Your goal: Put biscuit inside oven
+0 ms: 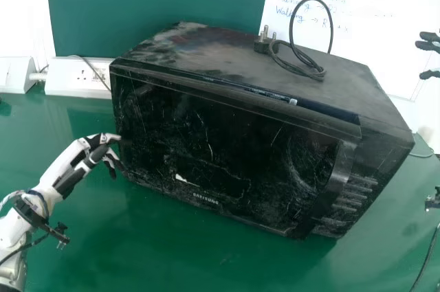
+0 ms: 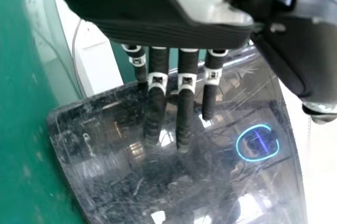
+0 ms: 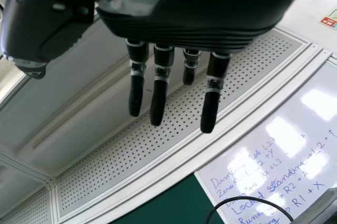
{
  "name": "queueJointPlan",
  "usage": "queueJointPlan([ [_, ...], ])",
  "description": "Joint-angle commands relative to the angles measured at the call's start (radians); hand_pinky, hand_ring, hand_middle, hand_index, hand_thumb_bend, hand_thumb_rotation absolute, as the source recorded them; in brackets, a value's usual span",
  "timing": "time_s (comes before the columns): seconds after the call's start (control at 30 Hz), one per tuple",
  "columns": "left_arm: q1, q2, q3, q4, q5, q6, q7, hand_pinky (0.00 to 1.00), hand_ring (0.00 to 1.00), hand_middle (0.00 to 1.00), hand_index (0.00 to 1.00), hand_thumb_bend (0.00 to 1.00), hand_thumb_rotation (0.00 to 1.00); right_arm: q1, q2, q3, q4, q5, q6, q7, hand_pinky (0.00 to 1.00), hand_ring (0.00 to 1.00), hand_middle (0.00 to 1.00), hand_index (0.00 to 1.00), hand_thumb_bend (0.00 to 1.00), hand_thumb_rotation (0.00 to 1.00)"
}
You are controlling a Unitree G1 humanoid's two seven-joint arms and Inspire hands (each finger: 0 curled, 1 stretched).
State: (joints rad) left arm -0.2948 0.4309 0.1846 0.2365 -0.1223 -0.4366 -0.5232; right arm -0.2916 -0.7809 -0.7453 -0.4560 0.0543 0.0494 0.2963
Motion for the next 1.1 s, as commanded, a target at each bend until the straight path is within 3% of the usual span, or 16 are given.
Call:
queueJointPlan([
  [0.0, -0.003, 0.005, -0.027, -0.006, 0.033, 0.003, 0.013, 0.27, 0.30, 0.42, 0.78, 0.69, 0.10, 0.001, -0.017, -0.002, 0.011, 0.002, -0.024, -0.004, 0.48, 0.61, 0.68, 0.71, 0.86, 0.54],
  [0.2, -0.020, 0.010, -0.044, 0.043, 0.047, -0.007, 0.024, 0.28, 0.32, 0.43, 0.84, 0.71, 0.20, 0.008, -0.017, 0.006, 0.014, -0.019, -0.044, -0.013, 0.49, 0.61, 0.67, 0.72, 0.87, 0.56],
  [0.6, -0.047, 0.015, -0.063, 0.120, 0.053, -0.058, 0.027, 0.28, 0.32, 0.44, 0.89, 0.71, 0.21, 0.008, -0.003, 0.016, -0.016, 0.000, -0.005, -0.032, 0.50, 0.61, 0.67, 0.67, 0.89, 0.55],
  [0.87, -0.053, 0.019, -0.070, 0.132, 0.060, -0.048, 0.039, 0.28, 0.32, 0.44, 0.90, 0.71, 0.21, 0.011, -0.006, 0.015, -0.019, 0.018, -0.007, -0.021, 0.48, 0.60, 0.67, 0.69, 0.86, 0.53],
  [0.97, -0.049, 0.016, -0.064, 0.126, 0.061, -0.047, 0.055, 0.28, 0.32, 0.44, 0.87, 0.71, 0.19, 0.012, -0.009, 0.014, -0.018, 0.027, -0.005, -0.018, 0.50, 0.61, 0.67, 0.69, 0.85, 0.52],
  [1.07, -0.040, -0.007, -0.037, 0.109, 0.000, -0.023, 0.061, 0.28, 0.31, 0.43, 0.79, 0.70, 0.13, 0.015, -0.012, 0.010, -0.021, 0.026, -0.001, -0.019, 0.52, 0.62, 0.68, 0.70, 0.85, 0.53],
])
